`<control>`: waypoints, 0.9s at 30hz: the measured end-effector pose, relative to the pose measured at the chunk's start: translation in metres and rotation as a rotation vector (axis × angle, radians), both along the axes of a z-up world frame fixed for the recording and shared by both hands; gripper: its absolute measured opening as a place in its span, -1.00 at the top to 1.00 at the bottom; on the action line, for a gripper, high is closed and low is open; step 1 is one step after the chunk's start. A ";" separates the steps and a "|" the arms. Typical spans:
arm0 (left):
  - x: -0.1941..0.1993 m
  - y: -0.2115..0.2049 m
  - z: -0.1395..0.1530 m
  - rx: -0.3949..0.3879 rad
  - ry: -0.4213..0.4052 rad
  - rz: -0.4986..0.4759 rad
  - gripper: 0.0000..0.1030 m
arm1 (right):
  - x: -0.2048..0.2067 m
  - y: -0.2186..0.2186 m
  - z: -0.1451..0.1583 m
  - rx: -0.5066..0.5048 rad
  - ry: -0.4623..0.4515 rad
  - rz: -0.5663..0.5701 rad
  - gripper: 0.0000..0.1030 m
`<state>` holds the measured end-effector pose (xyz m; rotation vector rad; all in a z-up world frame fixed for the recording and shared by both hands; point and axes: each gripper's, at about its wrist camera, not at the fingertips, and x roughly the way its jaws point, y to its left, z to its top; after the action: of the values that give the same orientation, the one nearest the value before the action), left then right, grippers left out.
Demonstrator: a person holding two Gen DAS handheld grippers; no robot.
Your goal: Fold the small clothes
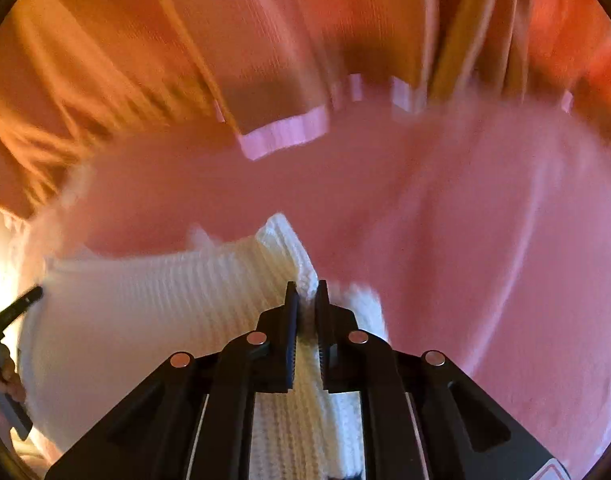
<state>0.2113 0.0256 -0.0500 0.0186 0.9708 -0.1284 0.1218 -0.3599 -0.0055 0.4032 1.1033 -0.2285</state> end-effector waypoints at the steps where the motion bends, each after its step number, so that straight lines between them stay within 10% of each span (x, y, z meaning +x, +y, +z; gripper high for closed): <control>1: -0.001 -0.001 0.000 0.009 -0.012 0.004 0.81 | -0.003 0.001 -0.002 -0.002 -0.011 -0.006 0.84; 8: -0.031 -0.017 0.053 -0.056 -0.134 -0.046 0.51 | -0.030 0.053 0.075 -0.134 -0.192 0.110 0.65; 14: -0.034 -0.060 0.015 0.088 -0.051 -0.139 0.50 | -0.010 0.081 0.010 -0.080 0.018 0.223 0.92; 27: -0.032 -0.058 0.005 0.107 -0.032 -0.121 0.48 | -0.023 0.019 0.033 -0.045 -0.031 0.035 0.98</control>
<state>0.1789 -0.0320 -0.0446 0.1773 0.9440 -0.1868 0.0990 -0.3413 0.0273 0.3465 1.0721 -0.2151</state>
